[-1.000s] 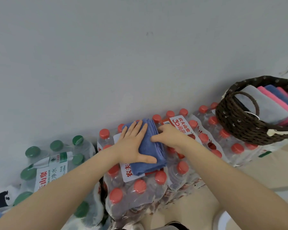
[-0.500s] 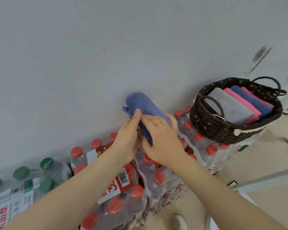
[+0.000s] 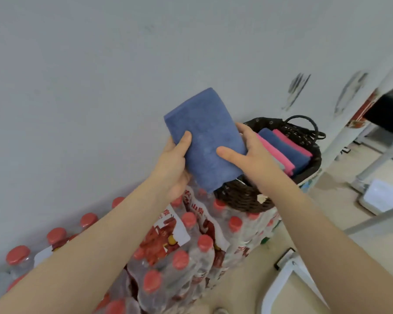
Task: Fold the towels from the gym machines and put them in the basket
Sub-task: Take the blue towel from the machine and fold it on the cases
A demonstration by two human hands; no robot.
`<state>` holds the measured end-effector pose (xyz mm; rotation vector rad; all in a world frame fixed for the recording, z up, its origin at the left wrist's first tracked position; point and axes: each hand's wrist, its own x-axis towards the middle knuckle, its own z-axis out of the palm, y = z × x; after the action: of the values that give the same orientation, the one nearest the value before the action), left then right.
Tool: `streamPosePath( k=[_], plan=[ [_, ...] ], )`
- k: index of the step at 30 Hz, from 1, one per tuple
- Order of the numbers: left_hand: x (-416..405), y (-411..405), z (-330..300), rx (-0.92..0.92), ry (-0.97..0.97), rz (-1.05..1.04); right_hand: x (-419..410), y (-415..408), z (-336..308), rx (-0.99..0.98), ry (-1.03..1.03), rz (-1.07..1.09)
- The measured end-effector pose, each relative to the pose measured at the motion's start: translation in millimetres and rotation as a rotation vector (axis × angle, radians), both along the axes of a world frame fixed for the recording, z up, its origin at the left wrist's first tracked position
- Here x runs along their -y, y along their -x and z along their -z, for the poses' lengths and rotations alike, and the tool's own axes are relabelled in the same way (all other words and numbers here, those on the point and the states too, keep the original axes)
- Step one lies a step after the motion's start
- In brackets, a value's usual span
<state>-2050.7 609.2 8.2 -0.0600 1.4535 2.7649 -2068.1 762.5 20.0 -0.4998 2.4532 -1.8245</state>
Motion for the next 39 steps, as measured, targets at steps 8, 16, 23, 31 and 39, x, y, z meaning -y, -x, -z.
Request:
streamPosePath(
  k=[8,16,23,31,39],
  plan=[
    [-67.7,58.5,-23.6,0.014,-0.064,0.144,-81.5,58.3,-33.7,0.149,0.007,-0.134],
    [-55.5,122.7,-12.9,0.139,0.674,0.388,-119.3,88.6,-3.5,0.389,-0.236,-0.156],
    [-59.1,139.8,-14.6,-0.074,1.493,0.633,-98.7,91.1,10.6,0.479,-0.425,-0.281],
    [-73.5,147.3,3.6,-0.328,1.889,0.573,-81.3,83.3,32.3,0.001,-1.112,-0.208],
    [-73.0,143.6,8.3,-0.405,1.853,0.598,-93.1,71.1,42.4,-0.83,-1.294,-0.574]
  ],
)
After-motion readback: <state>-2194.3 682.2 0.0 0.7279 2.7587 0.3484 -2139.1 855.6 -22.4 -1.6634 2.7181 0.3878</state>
